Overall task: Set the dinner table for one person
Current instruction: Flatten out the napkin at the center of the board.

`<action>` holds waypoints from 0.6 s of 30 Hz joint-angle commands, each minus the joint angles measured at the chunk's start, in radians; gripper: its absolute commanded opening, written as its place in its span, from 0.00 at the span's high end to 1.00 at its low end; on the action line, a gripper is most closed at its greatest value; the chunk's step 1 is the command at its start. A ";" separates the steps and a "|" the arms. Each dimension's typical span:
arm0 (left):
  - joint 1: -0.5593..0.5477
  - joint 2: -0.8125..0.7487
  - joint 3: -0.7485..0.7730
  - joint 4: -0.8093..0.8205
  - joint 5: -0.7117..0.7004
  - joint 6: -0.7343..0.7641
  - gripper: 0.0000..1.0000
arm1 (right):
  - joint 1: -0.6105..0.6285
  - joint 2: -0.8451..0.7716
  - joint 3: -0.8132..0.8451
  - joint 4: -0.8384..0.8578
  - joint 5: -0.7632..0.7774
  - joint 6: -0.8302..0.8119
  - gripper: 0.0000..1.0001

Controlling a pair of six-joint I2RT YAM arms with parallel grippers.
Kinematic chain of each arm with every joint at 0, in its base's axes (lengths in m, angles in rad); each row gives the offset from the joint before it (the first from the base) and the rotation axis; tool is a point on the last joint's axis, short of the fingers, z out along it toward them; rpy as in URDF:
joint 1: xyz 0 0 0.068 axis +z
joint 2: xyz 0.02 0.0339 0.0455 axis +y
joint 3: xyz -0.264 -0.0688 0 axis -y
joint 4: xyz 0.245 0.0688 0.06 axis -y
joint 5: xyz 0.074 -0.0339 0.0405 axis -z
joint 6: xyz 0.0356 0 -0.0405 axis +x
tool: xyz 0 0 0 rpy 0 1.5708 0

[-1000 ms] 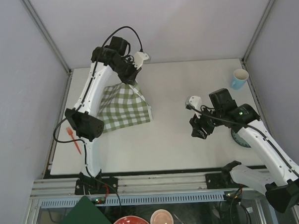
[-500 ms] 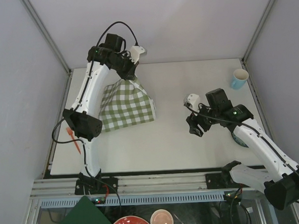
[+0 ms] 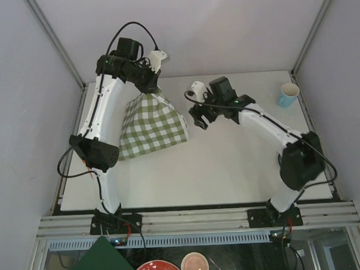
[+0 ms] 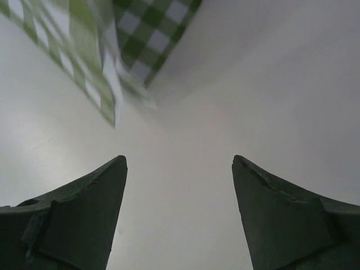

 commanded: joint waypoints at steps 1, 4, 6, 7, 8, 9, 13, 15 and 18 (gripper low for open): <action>0.008 -0.093 -0.011 0.054 0.038 -0.026 1.00 | 0.045 0.179 0.235 0.068 -0.062 0.024 0.25; 0.019 -0.098 -0.011 0.057 0.039 -0.027 1.00 | 0.081 0.244 0.304 0.073 -0.077 0.035 0.25; 0.027 -0.098 -0.014 0.056 0.042 -0.026 1.00 | 0.105 0.256 0.315 0.090 -0.076 0.032 0.26; 0.032 -0.098 -0.015 0.053 0.045 -0.023 1.00 | 0.113 0.259 0.317 0.097 -0.079 0.033 0.25; 0.035 -0.098 -0.016 0.051 0.048 -0.021 1.00 | 0.117 0.262 0.318 0.101 -0.083 0.035 0.25; 0.037 -0.098 -0.020 0.049 0.050 -0.018 1.00 | 0.120 0.265 0.325 0.098 -0.085 0.038 0.25; 0.040 -0.098 -0.046 0.048 0.041 0.000 1.00 | 0.124 0.270 0.359 0.034 -0.094 0.039 0.25; 0.044 -0.096 -0.060 0.050 0.048 0.003 1.00 | 0.124 0.243 0.344 0.020 -0.104 0.040 0.25; 0.046 -0.095 -0.077 0.061 0.055 -0.002 1.00 | 0.125 0.198 0.306 0.031 -0.118 0.045 0.23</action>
